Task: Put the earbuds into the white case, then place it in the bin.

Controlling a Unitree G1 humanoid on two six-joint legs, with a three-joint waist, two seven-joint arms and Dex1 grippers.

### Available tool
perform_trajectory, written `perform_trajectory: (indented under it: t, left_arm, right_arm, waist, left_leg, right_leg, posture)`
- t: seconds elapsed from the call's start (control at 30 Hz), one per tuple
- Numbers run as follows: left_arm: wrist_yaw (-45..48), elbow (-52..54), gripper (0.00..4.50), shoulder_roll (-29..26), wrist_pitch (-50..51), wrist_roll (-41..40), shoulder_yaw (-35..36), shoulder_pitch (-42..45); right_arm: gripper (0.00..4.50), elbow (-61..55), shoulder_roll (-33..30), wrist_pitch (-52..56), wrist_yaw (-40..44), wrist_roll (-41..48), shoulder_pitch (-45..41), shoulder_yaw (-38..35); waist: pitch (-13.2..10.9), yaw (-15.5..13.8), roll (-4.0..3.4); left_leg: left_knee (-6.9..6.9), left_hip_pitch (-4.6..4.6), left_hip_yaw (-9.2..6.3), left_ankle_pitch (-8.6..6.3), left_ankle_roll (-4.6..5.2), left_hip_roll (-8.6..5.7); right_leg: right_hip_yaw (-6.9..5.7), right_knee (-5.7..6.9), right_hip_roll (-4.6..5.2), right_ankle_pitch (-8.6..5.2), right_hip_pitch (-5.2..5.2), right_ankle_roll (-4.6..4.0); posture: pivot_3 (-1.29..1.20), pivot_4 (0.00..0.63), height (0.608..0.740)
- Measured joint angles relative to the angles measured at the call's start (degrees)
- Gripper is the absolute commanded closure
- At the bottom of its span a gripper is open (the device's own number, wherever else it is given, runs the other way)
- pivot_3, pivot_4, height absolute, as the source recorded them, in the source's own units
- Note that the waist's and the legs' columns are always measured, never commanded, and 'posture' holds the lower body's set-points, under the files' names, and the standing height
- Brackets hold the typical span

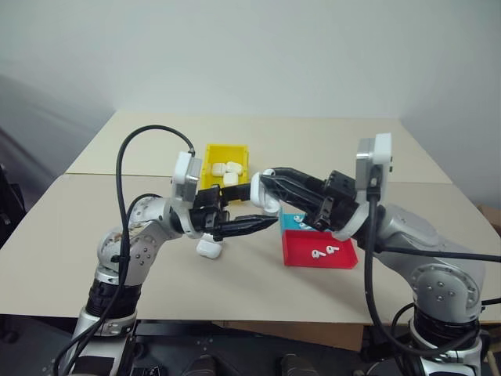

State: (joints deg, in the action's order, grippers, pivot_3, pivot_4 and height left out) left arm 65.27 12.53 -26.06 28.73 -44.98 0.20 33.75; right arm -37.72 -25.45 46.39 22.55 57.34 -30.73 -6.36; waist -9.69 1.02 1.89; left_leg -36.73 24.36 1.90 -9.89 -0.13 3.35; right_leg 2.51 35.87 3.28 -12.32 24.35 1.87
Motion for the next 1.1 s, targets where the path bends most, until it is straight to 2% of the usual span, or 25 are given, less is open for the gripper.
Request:
perform_trajectory:
  t: [0.27, 0.37, 0.63, 0.67, 0.9, 0.97, 1.1]
  left_arm:
    - [0.00, -0.08, 1.72, 0.73, 0.00, 0.40, -0.04, 0.00]
    - [-0.25, -0.79, 1.72, 1.37, -0.25, 0.84, 0.03, 0.02]
    - [-1.07, -1.32, 1.72, 1.56, -1.12, 1.36, 1.03, 0.05]
    - [-1.06, -1.32, 1.72, 1.57, -1.13, 1.35, 1.08, 0.05]
    - [-1.43, -1.32, 1.72, 1.08, -1.13, 1.37, 1.19, 0.41]
    - [-1.33, -1.33, 1.72, 0.24, -1.13, 1.37, 1.57, 0.39]
    - [-0.90, -1.01, 1.72, -1.12, -1.17, 0.89, 3.47, 0.12]
  right_arm:
    - [3.55, -0.02, -1.50, -1.52, 1.20, -0.30, 0.70, 0.30]
    - [2.84, 0.00, -2.82, -2.31, 2.51, -0.44, 1.48, 0.42]
    - [0.21, 0.27, -4.12, -2.92, 4.07, -0.54, 2.45, 0.77]
    - [0.01, 0.65, -4.13, -2.93, 4.08, -0.56, 2.43, 0.77]
    - [0.01, 2.68, -5.20, -3.49, 5.21, -0.48, 2.01, 0.33]
    - [0.01, 4.94, -8.28, -3.55, 7.50, -1.15, 0.82, -0.23]
    - [0.01, 14.84, -21.07, -4.40, 16.64, -9.86, -5.58, 1.55]
  waist:
    - [0.00, -0.07, 0.00]
    - [0.00, -0.09, 0.00]
    - [-0.01, -0.06, 0.01]
    - [-0.01, -0.08, 0.01]
    - [-0.01, -0.13, 0.01]
    - [-0.01, -0.12, 0.02]
    - [-0.03, -0.18, 0.01]
  left_leg:
    - [0.01, 0.02, 0.00, 0.00, 0.00, 0.00]
    - [0.01, 0.01, 0.00, 0.00, 0.00, 0.00]
    - [0.03, 0.02, 0.01, 0.00, 0.00, 0.01]
    - [0.03, 0.02, 0.01, 0.00, 0.00, 0.01]
    - [0.03, 0.04, 0.02, 0.00, 0.00, 0.00]
    - [0.03, 0.04, 0.04, 0.00, 0.00, 0.00]
    - [0.04, 0.02, 0.10, -0.01, 0.00, -0.01]
  right_leg:
    - [-0.01, -0.03, 0.01, 0.00, 0.00, 0.00]
    - [-0.01, -0.04, 0.01, 0.00, 0.00, 0.00]
    - [-0.01, -0.05, 0.00, 0.00, 0.01, 0.00]
    - [0.00, -0.06, 0.01, 0.00, 0.01, 0.00]
    - [-0.01, -0.09, 0.01, 0.00, 0.01, 0.00]
    - [0.00, -0.09, 0.03, 0.00, 0.02, 0.00]
    - [-0.01, -0.14, 0.07, -0.01, 0.03, -0.01]
  posture:
    - [0.00, 0.150, 0.740]
    - [0.00, 0.150, 0.740]
    - [0.00, 0.150, 0.740]
    - [0.00, 0.150, 0.740]
    - [0.00, 0.150, 0.740]
    - [0.00, 0.150, 0.740]
    - [0.00, 0.150, 0.740]
